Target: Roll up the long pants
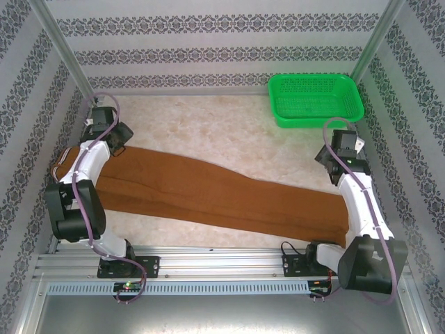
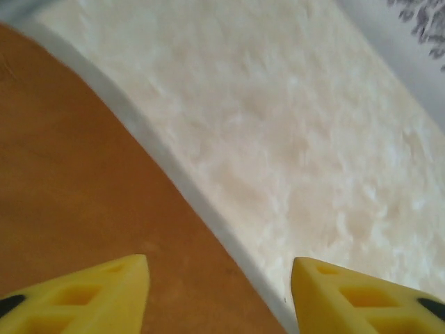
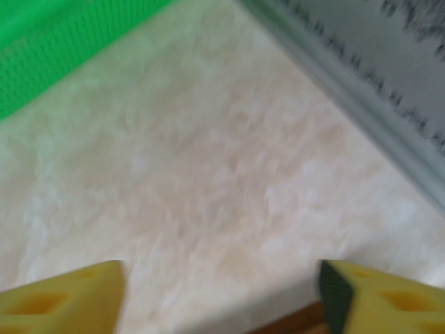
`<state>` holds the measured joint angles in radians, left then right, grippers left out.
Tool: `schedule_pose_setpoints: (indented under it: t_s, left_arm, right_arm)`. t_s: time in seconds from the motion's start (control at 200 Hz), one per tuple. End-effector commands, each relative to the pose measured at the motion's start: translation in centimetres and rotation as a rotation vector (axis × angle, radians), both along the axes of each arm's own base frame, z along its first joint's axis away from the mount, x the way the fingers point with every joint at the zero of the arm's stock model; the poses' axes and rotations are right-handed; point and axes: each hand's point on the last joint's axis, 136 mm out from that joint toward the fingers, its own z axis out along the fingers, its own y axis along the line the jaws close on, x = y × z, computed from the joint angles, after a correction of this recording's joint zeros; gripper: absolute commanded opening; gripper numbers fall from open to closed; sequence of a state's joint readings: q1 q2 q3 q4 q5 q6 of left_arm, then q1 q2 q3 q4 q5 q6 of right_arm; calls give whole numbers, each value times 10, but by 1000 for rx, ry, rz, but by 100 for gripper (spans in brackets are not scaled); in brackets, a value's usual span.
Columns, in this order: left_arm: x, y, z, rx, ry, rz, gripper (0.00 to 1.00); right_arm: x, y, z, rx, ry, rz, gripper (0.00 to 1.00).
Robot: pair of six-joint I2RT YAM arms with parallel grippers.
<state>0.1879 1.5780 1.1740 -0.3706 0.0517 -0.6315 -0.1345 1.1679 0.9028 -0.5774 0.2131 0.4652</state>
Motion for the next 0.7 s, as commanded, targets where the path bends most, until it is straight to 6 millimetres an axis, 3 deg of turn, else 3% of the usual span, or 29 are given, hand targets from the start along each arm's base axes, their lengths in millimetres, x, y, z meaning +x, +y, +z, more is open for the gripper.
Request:
schedule_pose_setpoints:
  t_s: [0.0,0.045,0.14,0.29,0.39,0.5,0.694]
  left_arm:
    - [-10,-16,-11,-8,64,-118,48]
    - [-13,-27,-14,-16,78,-156,39]
    - [-22,-53,-26,-28,118,-244,0]
    - [-40,-99,-51,-57,219,-412,0]
    - [-56,-128,-66,-54,285,-516,0]
    - [-74,-152,-78,-57,331,-597,0]
    - [-87,-167,-101,-114,384,-641,0]
  right_arm:
    - [-10,41,-7,94,95,217,37]
    - [-13,53,-9,109,119,265,1]
    - [-15,86,-13,143,158,389,0]
    - [-26,159,-29,263,272,624,0]
    - [-40,195,-45,314,357,705,0]
    - [-54,221,-65,344,439,753,0]
    - [-79,235,-103,357,574,746,0]
